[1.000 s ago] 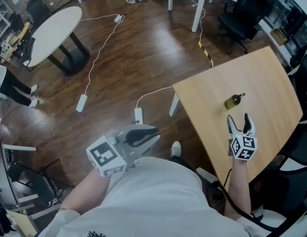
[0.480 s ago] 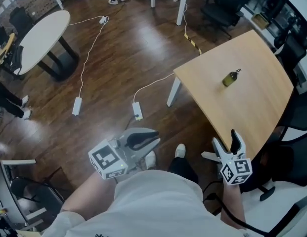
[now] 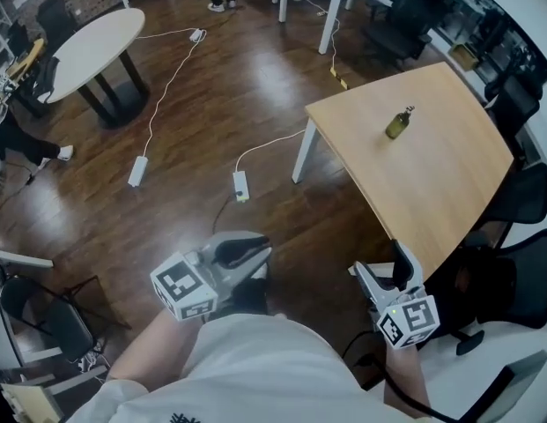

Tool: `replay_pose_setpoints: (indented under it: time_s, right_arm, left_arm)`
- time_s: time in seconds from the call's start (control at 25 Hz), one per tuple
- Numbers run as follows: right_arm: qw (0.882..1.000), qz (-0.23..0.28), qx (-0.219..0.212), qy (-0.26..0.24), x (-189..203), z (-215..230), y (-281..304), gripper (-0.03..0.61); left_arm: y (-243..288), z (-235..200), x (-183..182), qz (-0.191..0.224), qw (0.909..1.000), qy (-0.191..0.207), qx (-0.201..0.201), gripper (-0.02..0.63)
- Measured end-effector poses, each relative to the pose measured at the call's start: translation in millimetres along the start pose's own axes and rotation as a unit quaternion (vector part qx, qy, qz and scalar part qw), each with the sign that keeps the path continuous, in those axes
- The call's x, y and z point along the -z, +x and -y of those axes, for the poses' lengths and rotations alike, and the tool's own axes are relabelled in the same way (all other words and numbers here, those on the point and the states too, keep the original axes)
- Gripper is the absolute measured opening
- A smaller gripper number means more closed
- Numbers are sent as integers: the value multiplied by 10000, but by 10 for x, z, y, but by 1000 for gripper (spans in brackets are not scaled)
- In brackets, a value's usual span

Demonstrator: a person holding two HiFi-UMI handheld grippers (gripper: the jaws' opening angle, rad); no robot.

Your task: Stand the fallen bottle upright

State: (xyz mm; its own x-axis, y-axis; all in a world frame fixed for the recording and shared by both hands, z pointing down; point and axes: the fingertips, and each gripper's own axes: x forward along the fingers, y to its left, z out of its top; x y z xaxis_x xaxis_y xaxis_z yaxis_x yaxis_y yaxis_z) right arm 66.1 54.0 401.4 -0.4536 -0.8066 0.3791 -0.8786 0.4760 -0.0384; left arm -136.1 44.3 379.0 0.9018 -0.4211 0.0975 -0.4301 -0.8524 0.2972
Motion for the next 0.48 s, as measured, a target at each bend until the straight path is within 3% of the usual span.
replay_pose_setpoints:
  time_s: [0.24,0.48]
  right_arm:
    - [9995,-205,56,221,457,-299,-695,368]
    - [9992,19,206,346,482,-353,-1036,368]
  left_arm:
    - [-68,700,289,-224,9995,-58,204,46]
    - [-50,1109,288,-414,9981,140,426,48]
